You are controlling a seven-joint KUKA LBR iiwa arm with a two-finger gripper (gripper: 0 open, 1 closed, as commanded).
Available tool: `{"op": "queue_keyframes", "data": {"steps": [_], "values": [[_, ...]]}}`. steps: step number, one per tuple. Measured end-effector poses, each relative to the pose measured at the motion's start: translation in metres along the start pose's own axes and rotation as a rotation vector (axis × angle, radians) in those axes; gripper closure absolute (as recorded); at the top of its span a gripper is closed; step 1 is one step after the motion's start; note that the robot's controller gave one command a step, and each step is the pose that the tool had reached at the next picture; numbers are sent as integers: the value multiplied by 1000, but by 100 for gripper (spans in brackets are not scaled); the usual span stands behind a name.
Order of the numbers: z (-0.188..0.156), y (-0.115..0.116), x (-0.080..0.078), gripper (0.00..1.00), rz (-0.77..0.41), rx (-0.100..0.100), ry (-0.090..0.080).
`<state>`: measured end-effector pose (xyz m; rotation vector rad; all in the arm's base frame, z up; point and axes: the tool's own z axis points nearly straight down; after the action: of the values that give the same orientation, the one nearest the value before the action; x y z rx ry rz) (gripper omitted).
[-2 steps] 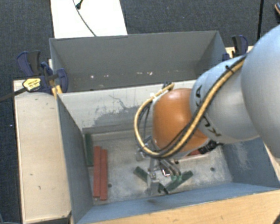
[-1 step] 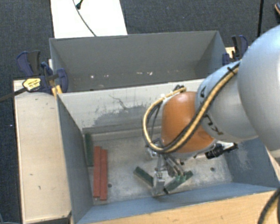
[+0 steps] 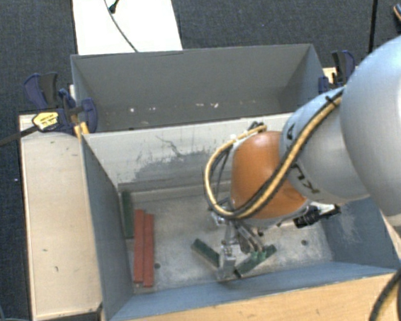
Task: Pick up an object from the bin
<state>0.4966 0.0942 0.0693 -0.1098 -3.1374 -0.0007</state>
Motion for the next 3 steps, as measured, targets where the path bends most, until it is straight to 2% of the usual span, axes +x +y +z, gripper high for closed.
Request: {"op": "queue_keyframes", "data": {"steps": [1, 2, 3], "values": [[0, 0, 0, 100, -1, 0, 0], [-25, 0, -1, 100, 1, -2, -7], [-83, 1, -2, 100, 0, -2, -9]]}}
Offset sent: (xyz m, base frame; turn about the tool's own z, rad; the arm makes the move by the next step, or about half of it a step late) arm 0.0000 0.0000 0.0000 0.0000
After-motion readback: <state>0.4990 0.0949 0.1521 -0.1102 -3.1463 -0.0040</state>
